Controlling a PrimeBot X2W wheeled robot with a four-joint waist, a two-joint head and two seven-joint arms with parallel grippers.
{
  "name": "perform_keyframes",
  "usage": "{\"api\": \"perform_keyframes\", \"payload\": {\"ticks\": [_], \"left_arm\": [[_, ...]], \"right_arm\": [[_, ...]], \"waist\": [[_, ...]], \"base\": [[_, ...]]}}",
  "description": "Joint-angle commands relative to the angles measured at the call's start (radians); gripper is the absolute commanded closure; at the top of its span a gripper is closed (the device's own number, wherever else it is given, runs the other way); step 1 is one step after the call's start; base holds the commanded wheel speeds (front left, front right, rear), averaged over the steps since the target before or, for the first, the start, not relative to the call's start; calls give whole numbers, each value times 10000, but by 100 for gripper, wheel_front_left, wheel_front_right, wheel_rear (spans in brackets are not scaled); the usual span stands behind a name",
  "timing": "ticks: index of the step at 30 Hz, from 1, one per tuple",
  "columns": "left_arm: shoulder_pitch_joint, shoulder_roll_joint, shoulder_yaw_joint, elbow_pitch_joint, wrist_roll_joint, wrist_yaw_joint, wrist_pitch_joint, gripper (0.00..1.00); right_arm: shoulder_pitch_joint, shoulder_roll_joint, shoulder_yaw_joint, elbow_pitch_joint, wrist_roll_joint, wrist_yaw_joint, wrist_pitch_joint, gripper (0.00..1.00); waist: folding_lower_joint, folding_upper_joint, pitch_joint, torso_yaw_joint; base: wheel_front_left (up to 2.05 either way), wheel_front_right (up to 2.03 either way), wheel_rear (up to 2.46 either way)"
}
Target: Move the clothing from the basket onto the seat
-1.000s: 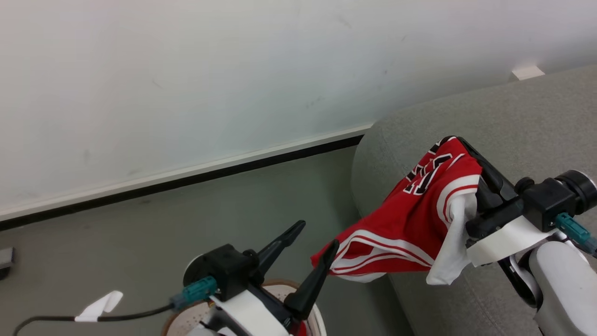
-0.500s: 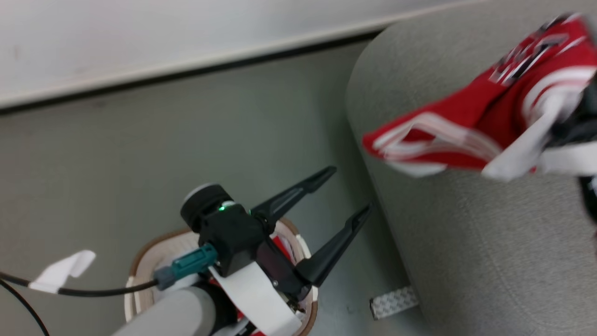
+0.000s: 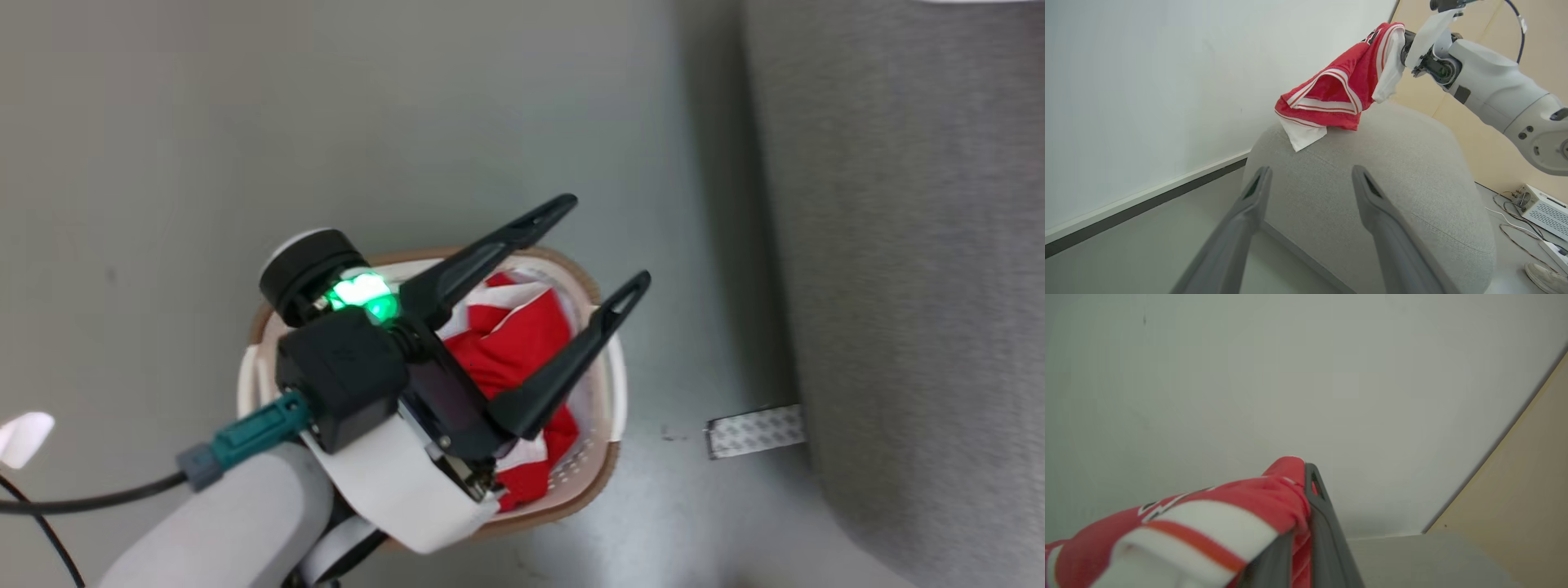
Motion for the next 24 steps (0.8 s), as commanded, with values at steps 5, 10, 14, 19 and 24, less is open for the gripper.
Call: {"api": "perform_keyframes", "payload": {"ticks": [5,10,14,19,24], "left_arm": [[360,85,178,475,-242,118,-482,0],[1028,394,397,919,-424,291,-830,0],[1497,735,670,1165,-412,516,-1106,0],[2207,1034,1230,1573,-476,1022,-1793,0],[3026,971,1785,2107,-524,1674,-2510,0]], "right_arm": [[782,566,-1286,1161,-1069,-25,198,100],[1701,1734,-2213,1996,-2090,-25,-152,0],[2296,2339,-2325,2257,-2376,-25,-830,0],[3243,2860,-1739,2318,-2628,-25,-1622,0],[4244,3235,-697,1960,-2443,-25,-2318,0]], "waist": [[-3,0,198,682],[-3,0,-291,557],[-3,0,-760,365],[-3,0,-1648,111],[-3,0,-2779,89]], "base": [[0,0,0],[0,0,0],[0,0,0],[0,0,0],[0,0,0]]}}
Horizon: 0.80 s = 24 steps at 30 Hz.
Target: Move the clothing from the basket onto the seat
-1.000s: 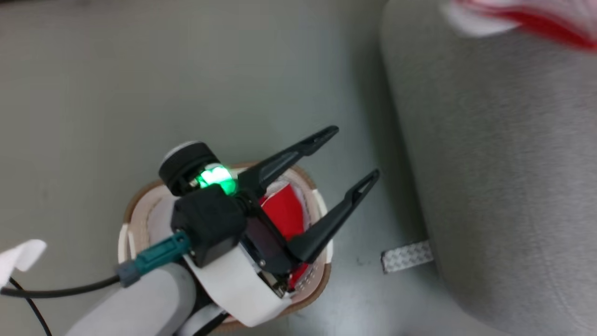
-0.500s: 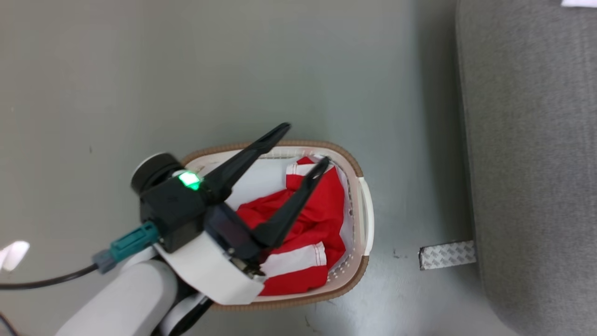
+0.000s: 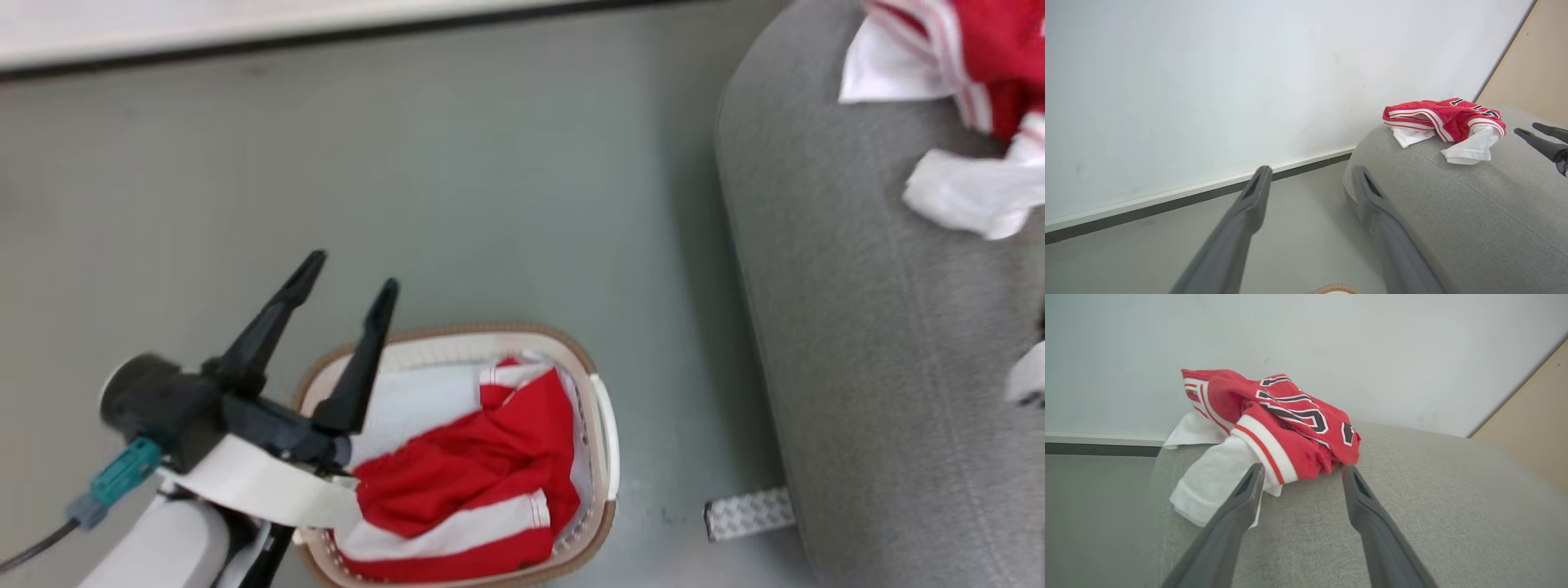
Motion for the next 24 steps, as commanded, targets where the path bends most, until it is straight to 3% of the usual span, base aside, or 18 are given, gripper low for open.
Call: {"api": "perform_keyframes", "payload": {"ticks": [1,5,10,17,24], "left_arm": [[406,-117,183,179,-191,189,-204,0],[1116,-579,670,612,-233,561,-433,0],[1718,-1172,1178,903,27,657,-470,0],[2963,-2018,2095,1408,854,346,-471,0],[4031,-2473,2884,1847,1683,-136,-473,0]], "right_arm": [[426,108,368,-186,108,-25,-173,0],[1227,242,1556,-592,516,-25,-455,0],[1970,325,2512,-934,947,-24,-607,0],[3094,387,3222,-1482,1253,-24,-674,0],[4232,400,3813,-1624,1862,-25,-679,0]], "waist": [[1,0,-934,-33],[1,0,-1861,329],[1,0,-2657,960],[1,0,-3853,1987],[1,0,-4718,2318]], "base": [[0,0,0],[0,0,0],[0,0,0],[0,0,0],[0,0,0]]}}
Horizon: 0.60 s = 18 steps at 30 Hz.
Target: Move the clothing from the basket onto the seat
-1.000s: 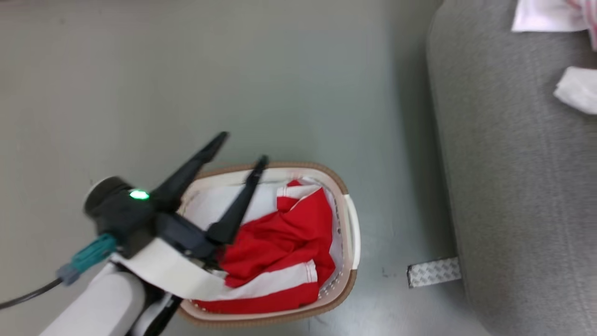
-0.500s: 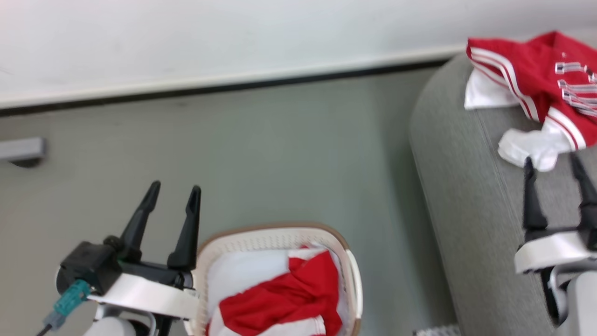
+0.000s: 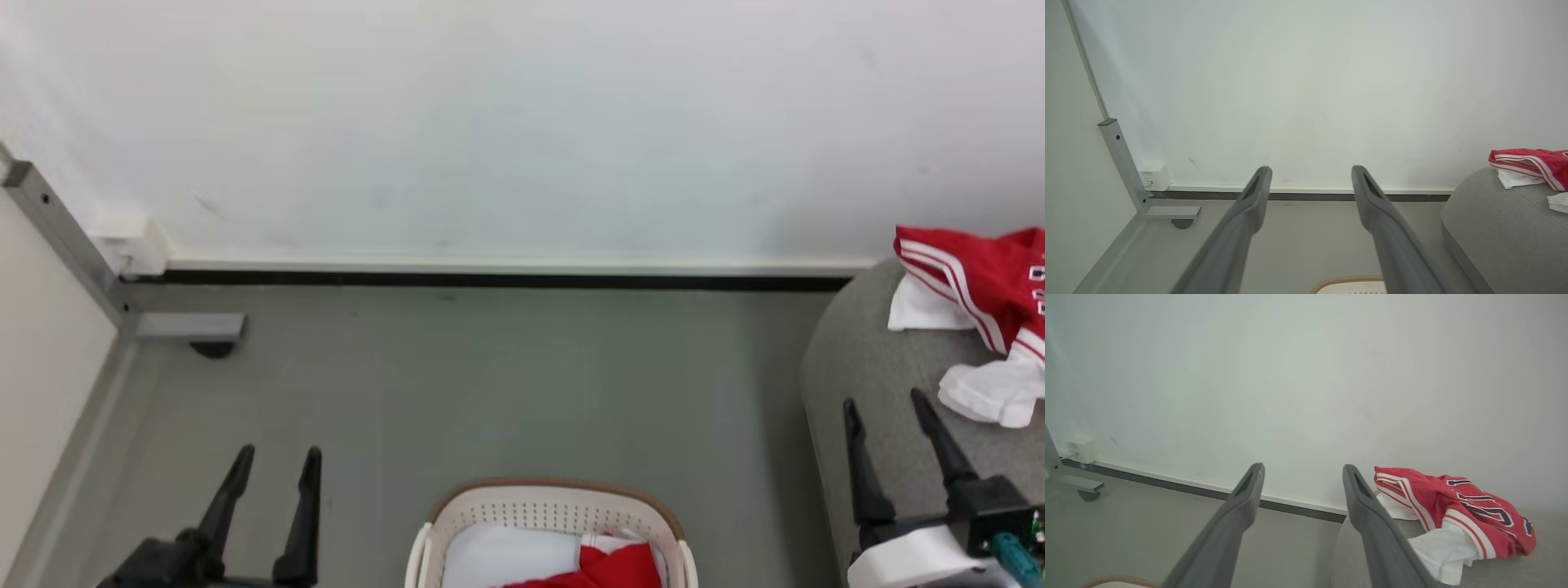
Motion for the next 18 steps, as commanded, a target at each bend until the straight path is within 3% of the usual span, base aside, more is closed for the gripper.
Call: {"api": "perform_keyframes", "payload": {"ticks": [1,18], "left_arm": [[232,-52,85,44,185,-53,-3,0],[1080,-971,1179,287,1013,-1126,-4,0]], "right_arm": [[245,-42,44,21,67,-24,-66,0],[1082,-34,940,290,868,-24,-56,0]], "waist": [[4,0,-474,215],[4,0,-864,-299]], "base": [[0,0,0],[0,0,0]]}}
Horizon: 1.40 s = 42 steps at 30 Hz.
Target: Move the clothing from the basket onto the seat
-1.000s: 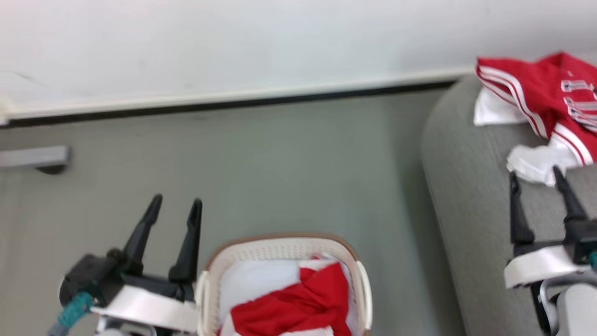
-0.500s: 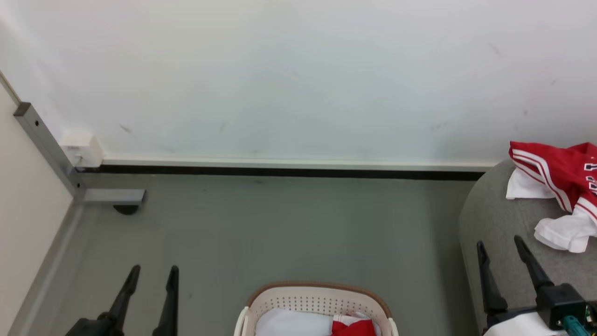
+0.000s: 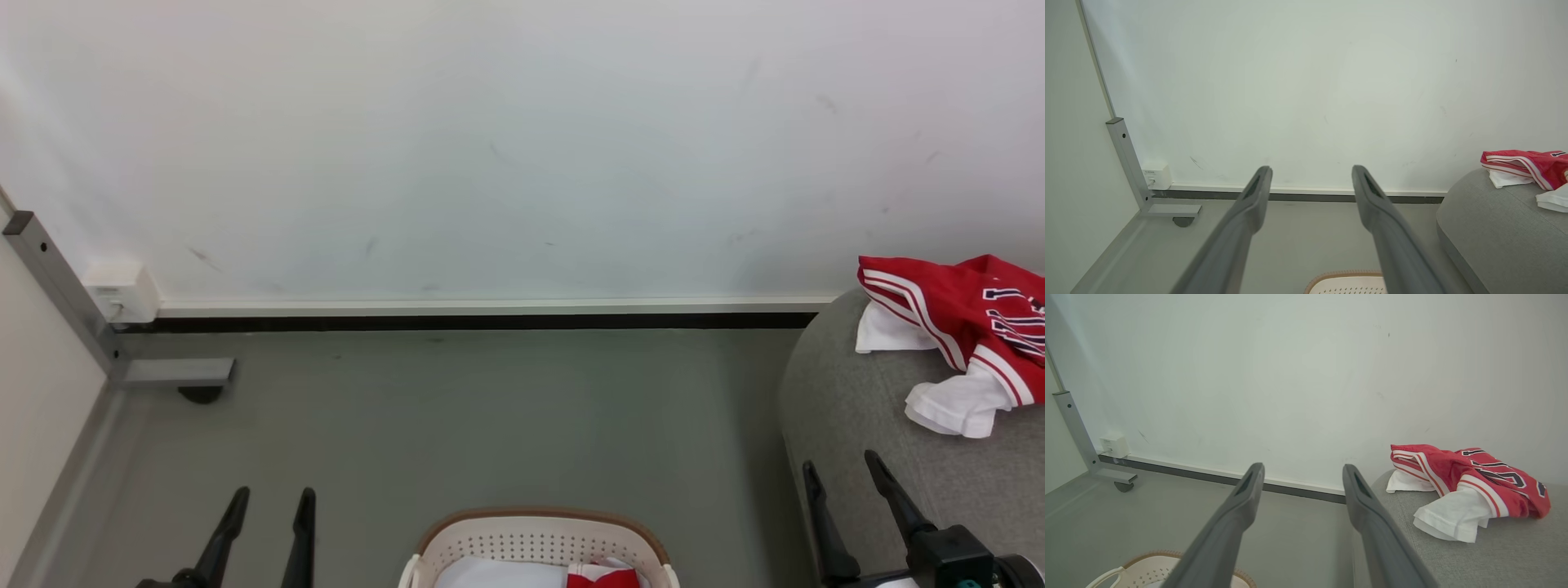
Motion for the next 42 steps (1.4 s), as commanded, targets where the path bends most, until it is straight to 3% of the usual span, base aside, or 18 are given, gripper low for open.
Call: {"api": "perform_keyframes", "payload": {"ticks": [1,11,17,29,37,42], "left_arm": [[136,-19,83,33,97,-64,-4,0],[-199,-402,213,194,428,-486,-5,0],[-1072,-442,-321,844,578,-774,74,0],[-4466,-262,-3169,4324,859,-1076,1120,0],[-6288,-126,-5299,6585,-57,-1069,1823,0],[-7321,-147,-6085,7750,-642,-1070,1957,0]], "right_arm": [[105,-32,48,7,121,-23,-39,0],[-239,-31,343,-1,162,-22,-38,0],[-518,-28,420,-204,58,-23,-29,0],[-1773,-28,566,-1163,-54,-23,-29,0],[-2623,-26,556,-1985,-175,-23,-29,0],[-3151,-26,478,-2597,-106,-23,-29,0]], "waist": [[1,0,17,-53],[1,0,287,-302],[1,0,974,-316],[1,0,4100,-682],[1,0,6141,-824],[1,0,7304,-854]], "base": [[0,0,0],[0,0,0],[0,0,0],[0,0,0],[0,0,0],[0,0,0]]}}
